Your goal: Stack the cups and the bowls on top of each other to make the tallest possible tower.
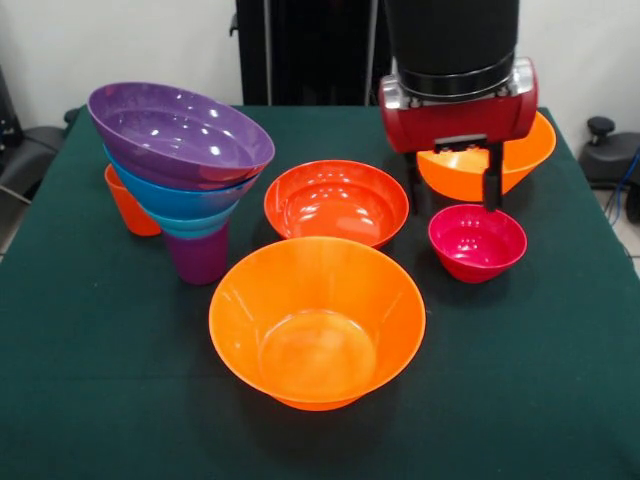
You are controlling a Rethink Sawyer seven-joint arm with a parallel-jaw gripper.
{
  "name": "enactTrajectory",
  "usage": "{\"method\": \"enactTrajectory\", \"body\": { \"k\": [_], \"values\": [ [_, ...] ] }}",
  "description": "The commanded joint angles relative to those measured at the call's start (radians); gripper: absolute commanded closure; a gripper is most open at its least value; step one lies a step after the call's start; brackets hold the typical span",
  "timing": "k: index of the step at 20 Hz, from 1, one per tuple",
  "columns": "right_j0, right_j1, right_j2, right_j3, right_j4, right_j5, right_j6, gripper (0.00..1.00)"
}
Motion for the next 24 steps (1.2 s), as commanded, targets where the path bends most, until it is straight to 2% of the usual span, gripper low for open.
{"method": "enactTrajectory", "body": {
  "k": [1,13,24],
  "values": [
    [0.033,-0.029,-0.022,0.157,0.027,-0.039,0.156,0.0],
    [0.045,-0.033,-0.034,0.167,0.023,-0.063,0.153,0.0],
    [0.098,-0.019,-0.118,0.12,-0.036,-0.095,0.191,0.0]
  ]
}}
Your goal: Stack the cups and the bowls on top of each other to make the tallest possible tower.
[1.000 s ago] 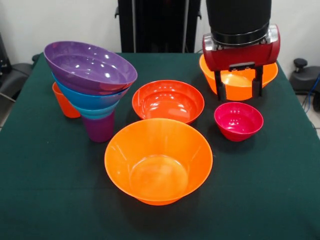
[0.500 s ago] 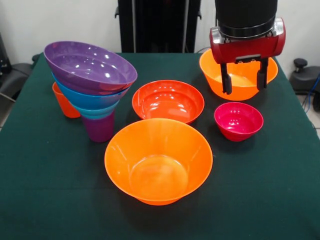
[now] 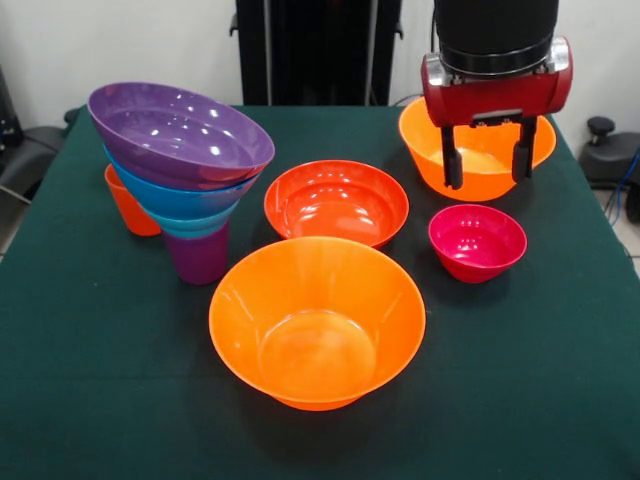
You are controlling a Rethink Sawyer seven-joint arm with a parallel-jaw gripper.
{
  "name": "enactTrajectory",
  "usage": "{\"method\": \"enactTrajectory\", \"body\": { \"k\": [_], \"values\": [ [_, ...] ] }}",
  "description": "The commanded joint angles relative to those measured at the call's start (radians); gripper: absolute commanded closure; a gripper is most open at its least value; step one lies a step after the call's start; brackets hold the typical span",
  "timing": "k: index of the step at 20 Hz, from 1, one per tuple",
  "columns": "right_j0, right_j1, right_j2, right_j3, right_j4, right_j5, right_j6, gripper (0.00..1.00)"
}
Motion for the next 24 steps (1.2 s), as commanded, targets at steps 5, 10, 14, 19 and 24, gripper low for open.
{"method": "enactTrajectory", "body": {
  "k": [5,10,14,19,24],
  "values": [
    [0.094,0.03,-0.151,-0.001,-0.093,-0.088,0.203,0.0],
    [0.108,0.035,-0.198,0.008,-0.101,-0.116,0.192,0.0],
    [0.099,0.036,-0.212,0.025,-0.095,-0.122,0.158,0.0],
    [0.095,0.02,-0.236,0.054,-0.097,-0.134,0.132,0.0],
    [0.091,0.015,-0.267,0.084,-0.102,-0.164,0.124,0.0]
  ]
}}
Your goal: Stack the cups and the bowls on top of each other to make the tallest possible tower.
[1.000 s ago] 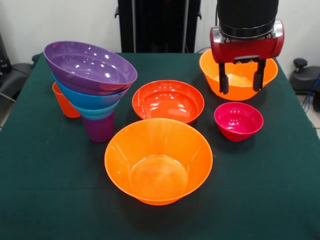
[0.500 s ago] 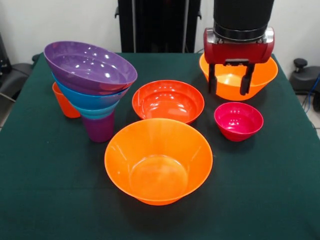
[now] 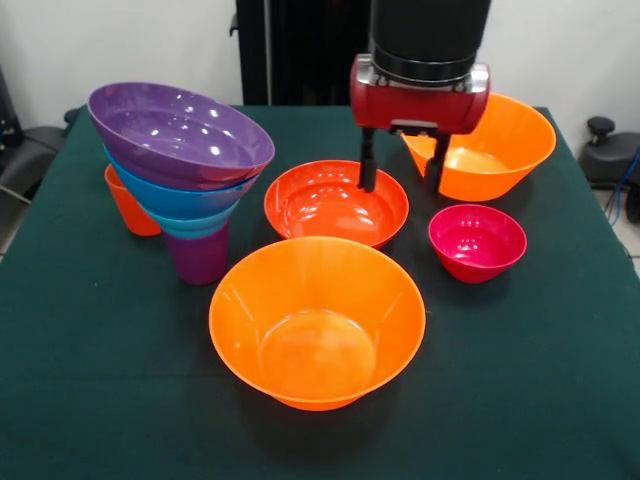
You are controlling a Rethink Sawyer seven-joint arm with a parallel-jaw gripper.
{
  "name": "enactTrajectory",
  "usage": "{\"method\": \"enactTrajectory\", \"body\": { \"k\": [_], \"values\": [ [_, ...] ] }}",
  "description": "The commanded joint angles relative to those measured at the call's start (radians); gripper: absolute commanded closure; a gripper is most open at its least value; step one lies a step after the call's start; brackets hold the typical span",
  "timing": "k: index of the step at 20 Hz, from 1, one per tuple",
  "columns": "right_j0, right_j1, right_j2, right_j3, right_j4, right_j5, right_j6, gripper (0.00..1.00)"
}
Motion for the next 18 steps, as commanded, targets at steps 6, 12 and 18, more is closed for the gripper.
{"method": "enactTrajectory", "body": {
  "k": [6,12,18],
  "values": [
    [-0.004,0.021,-0.083,0.122,-0.083,-0.125,0.098,0.0],
    [-0.026,0.041,-0.094,0.14,-0.086,-0.172,0.06,0.0],
    [-0.068,0.068,-0.071,0.162,-0.065,-0.199,0.03,0.0]
  ]
}}
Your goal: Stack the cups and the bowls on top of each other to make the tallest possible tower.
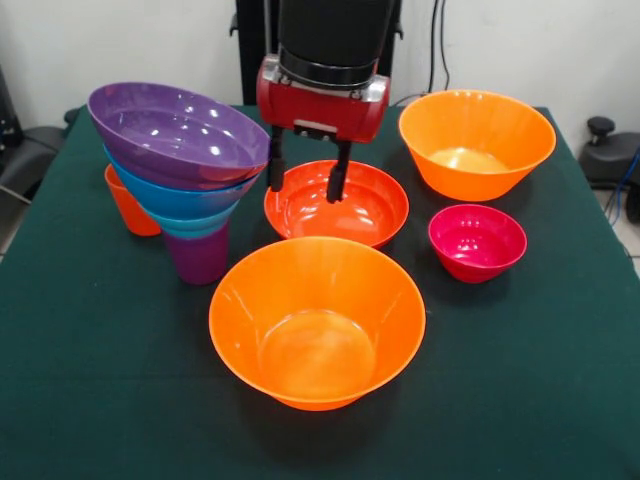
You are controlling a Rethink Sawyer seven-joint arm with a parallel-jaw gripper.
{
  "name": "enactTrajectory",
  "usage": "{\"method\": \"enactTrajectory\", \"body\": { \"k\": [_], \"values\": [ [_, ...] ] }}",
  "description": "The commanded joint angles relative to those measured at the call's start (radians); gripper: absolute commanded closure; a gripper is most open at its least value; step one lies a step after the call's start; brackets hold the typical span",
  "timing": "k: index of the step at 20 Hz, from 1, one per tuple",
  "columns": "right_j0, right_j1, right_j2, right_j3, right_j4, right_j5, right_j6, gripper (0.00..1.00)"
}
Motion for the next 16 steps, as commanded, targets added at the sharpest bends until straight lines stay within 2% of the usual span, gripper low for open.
{"method": "enactTrajectory", "body": {
  "k": [1,16],
  "values": [
    [-0.05,0.069,0.047,0.109,-0.044,-0.067,0.027,0.0],
    [-0.06,0.08,0.105,0.152,0.0,-0.136,0.067,0.0]
  ]
}}
